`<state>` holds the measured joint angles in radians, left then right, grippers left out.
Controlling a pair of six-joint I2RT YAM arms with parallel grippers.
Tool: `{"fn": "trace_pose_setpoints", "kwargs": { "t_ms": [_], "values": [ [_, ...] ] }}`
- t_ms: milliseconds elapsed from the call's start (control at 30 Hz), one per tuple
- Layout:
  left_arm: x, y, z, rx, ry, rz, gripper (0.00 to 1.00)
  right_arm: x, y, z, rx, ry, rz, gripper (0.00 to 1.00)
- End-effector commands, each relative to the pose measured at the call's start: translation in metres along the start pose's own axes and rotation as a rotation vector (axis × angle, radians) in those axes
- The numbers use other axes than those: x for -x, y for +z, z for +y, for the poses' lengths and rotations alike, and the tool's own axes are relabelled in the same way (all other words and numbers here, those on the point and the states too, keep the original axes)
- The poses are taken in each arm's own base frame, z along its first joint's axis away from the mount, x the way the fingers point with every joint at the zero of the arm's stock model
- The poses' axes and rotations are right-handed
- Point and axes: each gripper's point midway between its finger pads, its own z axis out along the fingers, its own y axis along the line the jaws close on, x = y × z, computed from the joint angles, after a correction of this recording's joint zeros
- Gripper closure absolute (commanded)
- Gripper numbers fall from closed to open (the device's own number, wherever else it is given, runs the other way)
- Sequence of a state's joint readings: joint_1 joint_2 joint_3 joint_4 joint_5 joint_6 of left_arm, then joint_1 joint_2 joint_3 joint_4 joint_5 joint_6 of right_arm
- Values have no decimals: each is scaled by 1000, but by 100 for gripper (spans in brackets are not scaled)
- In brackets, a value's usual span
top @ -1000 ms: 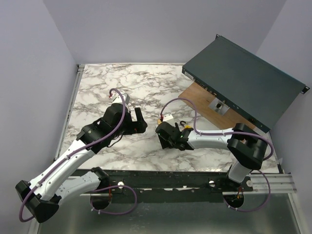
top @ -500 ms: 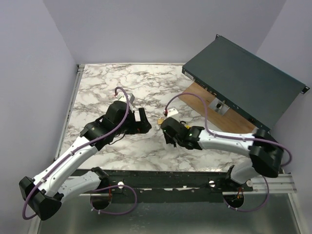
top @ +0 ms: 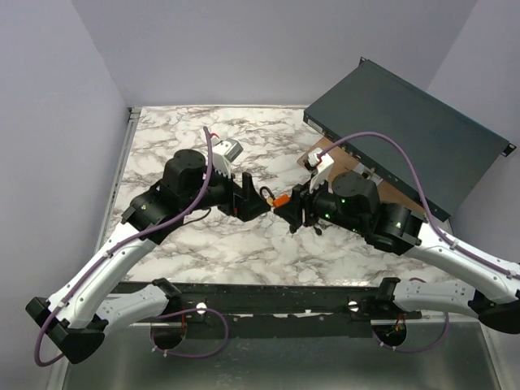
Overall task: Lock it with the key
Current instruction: Pick up the lock from the center of the board, then lock the lock.
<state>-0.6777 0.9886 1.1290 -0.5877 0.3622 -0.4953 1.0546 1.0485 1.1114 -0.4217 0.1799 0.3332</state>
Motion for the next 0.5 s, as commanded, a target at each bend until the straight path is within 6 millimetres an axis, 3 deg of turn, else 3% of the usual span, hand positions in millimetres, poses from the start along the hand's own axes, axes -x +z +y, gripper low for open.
{"fn": "trace_pose_setpoints", "kwargs": {
  "t_ms": [0,267,467],
  "values": [
    [25,-25,-48,-217,183,-70,11,9,-31,43,247,-49,44,93],
    [21,-43,-79,-384,259,-41,36,37,-66,69,388,-49,0,92],
    [19,-48,-95,-476,257,-28,50,41,-71,72,406,-45,-4,92]
  ]
}}
